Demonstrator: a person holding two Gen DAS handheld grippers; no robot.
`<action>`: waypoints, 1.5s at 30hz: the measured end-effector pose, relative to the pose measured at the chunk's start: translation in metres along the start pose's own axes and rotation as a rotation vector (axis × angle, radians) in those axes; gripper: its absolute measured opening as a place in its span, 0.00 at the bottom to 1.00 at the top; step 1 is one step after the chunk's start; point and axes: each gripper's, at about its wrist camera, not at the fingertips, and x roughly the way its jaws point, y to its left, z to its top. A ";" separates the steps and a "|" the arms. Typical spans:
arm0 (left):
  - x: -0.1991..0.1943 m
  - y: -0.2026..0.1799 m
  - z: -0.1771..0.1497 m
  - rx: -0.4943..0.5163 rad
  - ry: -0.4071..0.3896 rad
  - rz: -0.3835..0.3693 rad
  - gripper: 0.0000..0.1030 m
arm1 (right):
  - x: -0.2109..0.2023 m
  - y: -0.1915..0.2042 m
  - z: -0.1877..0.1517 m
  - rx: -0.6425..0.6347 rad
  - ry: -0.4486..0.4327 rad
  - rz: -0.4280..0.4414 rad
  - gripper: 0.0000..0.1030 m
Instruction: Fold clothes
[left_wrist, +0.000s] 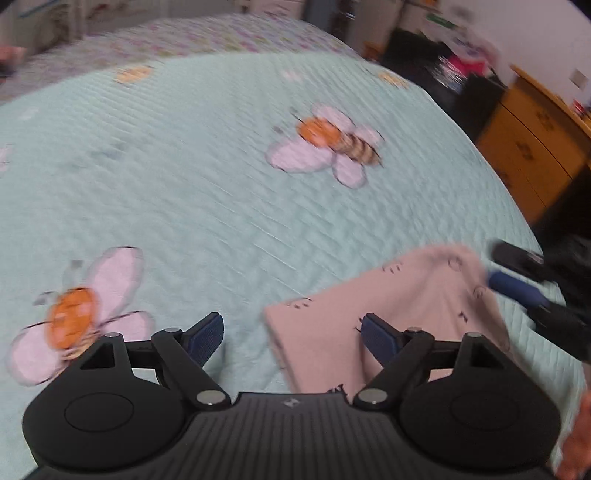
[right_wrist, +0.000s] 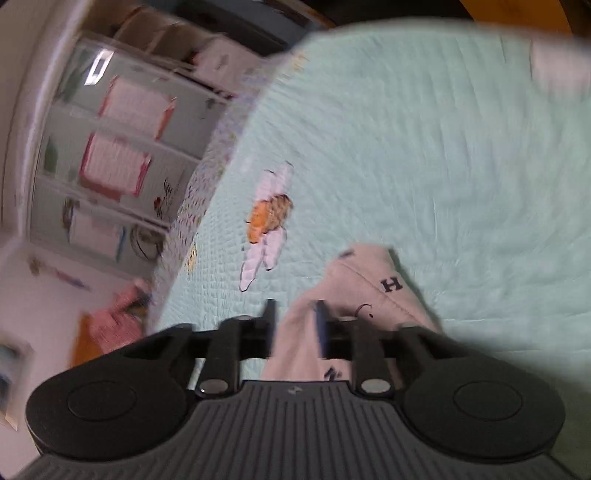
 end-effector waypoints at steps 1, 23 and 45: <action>-0.010 -0.002 0.000 -0.015 0.012 0.001 0.83 | -0.012 0.010 0.001 -0.058 -0.011 -0.020 0.41; -0.105 -0.044 -0.058 -0.010 0.317 0.077 0.86 | -0.100 0.138 -0.042 -0.606 0.244 -0.376 0.82; -0.104 -0.053 -0.077 0.034 0.387 0.108 0.86 | -0.084 0.127 -0.064 -0.661 0.358 -0.529 0.82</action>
